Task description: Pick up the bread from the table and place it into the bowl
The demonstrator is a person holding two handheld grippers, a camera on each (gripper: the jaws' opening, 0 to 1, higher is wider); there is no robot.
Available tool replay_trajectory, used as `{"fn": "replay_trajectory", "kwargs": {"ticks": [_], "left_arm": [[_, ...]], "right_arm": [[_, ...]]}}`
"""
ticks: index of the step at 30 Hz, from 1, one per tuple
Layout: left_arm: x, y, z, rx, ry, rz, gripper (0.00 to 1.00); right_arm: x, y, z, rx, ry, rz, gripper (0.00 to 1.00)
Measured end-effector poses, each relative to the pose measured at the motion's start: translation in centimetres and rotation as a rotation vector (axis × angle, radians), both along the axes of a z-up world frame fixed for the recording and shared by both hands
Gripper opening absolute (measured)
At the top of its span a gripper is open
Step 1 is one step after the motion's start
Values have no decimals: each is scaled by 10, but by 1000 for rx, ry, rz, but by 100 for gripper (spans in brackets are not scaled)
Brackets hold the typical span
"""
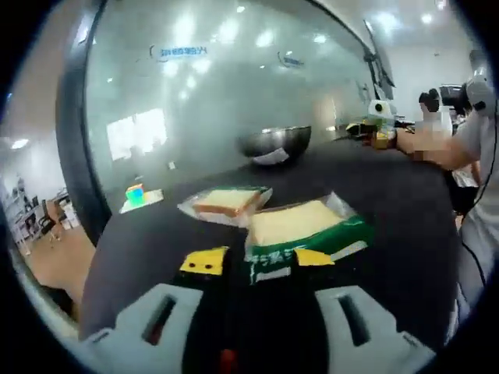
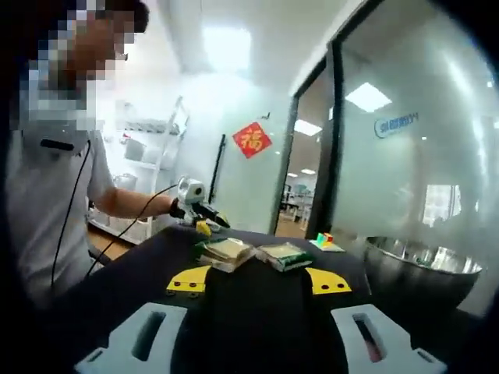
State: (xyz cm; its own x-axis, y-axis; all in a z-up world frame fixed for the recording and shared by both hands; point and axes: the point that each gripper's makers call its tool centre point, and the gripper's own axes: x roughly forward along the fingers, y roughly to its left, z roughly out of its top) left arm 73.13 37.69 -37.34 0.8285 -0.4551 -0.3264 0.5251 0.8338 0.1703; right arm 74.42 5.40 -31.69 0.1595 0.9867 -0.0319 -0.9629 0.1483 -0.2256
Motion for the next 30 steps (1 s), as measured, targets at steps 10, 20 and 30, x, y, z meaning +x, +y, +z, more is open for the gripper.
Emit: {"fn": "replay_trajectory", "kwargs": {"ticks": [10,20,30], "left_arm": [[11,1,1,-81,20,-115,9],[2,-13,-29,-17,126,-225,21],[-4,-75,-30,79,43,-433,0]], "right_arm": [[-11,-17,-1,21,52,9,41],[-8,-14,-11,10,65,11,39],[-14,-13,-35,-87,59,25,37]]}}
